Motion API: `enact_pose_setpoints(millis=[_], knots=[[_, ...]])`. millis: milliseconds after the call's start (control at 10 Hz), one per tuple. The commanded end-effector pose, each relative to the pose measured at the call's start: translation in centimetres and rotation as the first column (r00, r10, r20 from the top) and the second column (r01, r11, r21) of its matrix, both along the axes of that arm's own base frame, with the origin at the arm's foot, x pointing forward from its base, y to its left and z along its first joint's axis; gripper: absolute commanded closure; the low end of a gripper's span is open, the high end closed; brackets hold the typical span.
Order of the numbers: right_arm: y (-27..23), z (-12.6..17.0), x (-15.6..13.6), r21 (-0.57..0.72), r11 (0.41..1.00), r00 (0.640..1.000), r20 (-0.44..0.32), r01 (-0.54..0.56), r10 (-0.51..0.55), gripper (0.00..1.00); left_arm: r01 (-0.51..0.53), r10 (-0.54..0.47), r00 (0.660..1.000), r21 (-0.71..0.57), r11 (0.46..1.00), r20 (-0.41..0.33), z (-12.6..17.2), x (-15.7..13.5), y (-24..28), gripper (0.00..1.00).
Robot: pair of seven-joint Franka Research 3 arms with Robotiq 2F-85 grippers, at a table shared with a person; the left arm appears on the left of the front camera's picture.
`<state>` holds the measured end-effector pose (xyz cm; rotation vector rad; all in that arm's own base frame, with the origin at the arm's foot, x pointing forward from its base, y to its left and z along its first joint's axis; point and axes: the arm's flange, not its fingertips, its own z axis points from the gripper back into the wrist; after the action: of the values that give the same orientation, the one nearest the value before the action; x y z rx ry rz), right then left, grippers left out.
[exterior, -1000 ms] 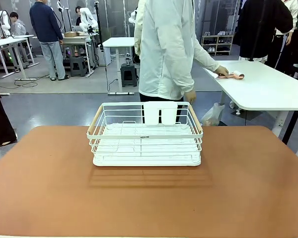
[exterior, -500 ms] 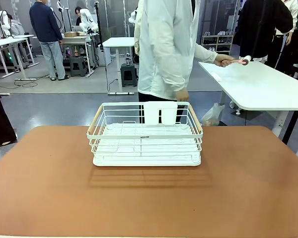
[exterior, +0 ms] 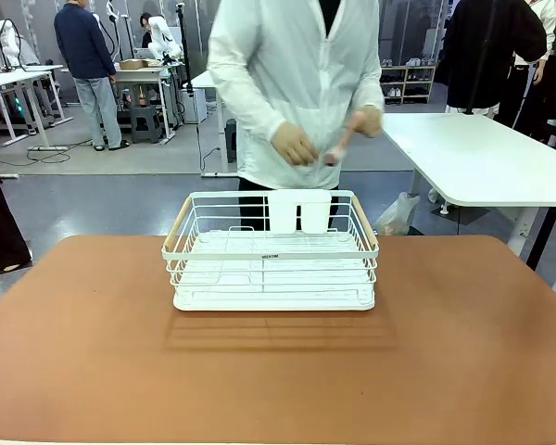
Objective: Clean the table.
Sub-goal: Pick up the Lint Roller when the human hands it over.
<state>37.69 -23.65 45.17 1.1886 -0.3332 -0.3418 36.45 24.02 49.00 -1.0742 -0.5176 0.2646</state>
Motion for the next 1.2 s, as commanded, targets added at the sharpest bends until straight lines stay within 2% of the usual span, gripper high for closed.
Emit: enact_pose_setpoints(millis=[0,1100], knots=[[0.02,0.15,-0.03,0.010,1.000,1.000,0.001,0.001,-0.001,0.00,0.002,-0.002,1.000,-0.010,1.000,0.009,0.06,-0.19,0.16,0.00],[0.02,0.15,-0.03,0.010,1.000,1.000,0.001,0.001,-0.001,0.00,0.002,-0.002,1.000,-0.010,1.000,0.009,0.06,-0.19,0.16,0.00]])
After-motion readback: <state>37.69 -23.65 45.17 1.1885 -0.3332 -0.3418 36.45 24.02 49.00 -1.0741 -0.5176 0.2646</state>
